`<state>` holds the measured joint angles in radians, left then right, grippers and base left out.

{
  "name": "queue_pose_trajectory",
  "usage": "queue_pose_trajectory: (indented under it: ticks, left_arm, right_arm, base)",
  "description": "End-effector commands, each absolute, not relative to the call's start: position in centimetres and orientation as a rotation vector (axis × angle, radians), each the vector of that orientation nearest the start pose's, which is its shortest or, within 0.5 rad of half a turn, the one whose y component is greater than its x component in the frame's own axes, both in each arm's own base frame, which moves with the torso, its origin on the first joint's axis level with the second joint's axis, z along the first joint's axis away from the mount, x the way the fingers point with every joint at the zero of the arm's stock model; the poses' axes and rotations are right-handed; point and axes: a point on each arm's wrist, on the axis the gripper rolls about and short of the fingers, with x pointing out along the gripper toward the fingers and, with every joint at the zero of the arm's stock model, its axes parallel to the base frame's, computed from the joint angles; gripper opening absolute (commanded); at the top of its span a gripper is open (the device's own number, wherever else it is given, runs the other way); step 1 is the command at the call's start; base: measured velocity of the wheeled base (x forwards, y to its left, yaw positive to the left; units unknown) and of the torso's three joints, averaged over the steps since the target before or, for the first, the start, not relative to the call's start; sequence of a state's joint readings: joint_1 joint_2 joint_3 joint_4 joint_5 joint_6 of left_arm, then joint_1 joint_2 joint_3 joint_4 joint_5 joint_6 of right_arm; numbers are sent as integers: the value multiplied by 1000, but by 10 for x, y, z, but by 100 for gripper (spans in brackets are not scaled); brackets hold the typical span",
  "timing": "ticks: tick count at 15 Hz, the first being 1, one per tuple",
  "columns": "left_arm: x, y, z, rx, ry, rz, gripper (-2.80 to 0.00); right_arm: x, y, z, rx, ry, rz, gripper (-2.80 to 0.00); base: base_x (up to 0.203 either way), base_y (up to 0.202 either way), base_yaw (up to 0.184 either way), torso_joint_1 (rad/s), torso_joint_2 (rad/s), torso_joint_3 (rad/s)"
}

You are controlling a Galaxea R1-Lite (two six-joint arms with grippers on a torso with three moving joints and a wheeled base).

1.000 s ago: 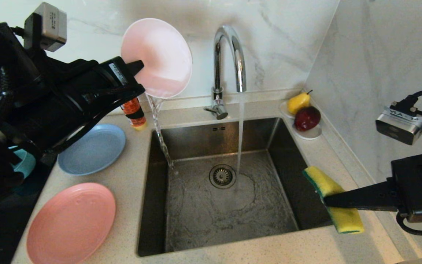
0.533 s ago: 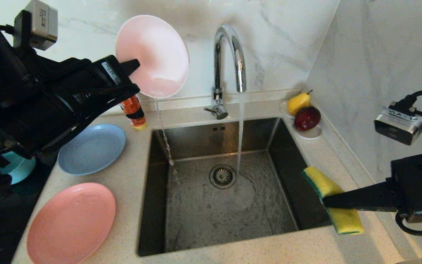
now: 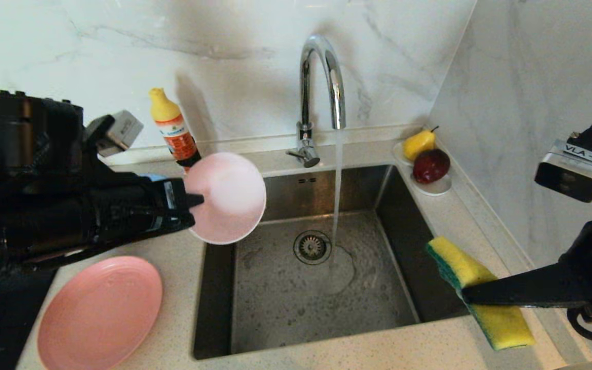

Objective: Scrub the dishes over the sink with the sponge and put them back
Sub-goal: Wash the bowl, then wipe the bowl

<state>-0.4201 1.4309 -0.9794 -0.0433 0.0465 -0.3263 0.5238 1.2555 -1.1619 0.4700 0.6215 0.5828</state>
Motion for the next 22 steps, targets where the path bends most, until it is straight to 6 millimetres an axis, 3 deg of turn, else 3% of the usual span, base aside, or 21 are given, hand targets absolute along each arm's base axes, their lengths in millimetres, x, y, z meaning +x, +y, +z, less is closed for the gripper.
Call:
queue_pose_trajectory:
  ticks: [1,7,10,12,14,19,22]
  left_arm:
    - [202,-97,227,-157,718,-297,-280]
    - [187,-130,207,-124,826,-423,-280]
    - [195,-142,201,-117,672,-354,-280]
    - [193,-152,189,-107,620,-338,-280]
    - [190,-152,189,-98,600,-330,-280]
    - [184,-167,196,-118,434,-315,-280]
    - [175,-171,189,-79,370,-318,-280]
  right_arm:
    - [141,108,292,510,936,949,-280]
    - [163,148,297,451,1038,1002,-280]
    - [165,174,298,381,1077,988,-280]
    - [170,192,292,341,1101,983,-280]
    - [172,208,286,318,1129,996,-280]
    - [178,227,276,283,1152,967,-280]
    - [187,236,270,282,1163,953,-280]
  base:
    - [0,0,0,0,0,0]
    - [0,0,0,0,0,0]
    - [0,0,0,0,0,0]
    - [0,0,0,0,0,0]
    - [0,0,0,0,0,0]
    - [0,0,0,0,0,0]
    - [0,0,0,0,0,0]
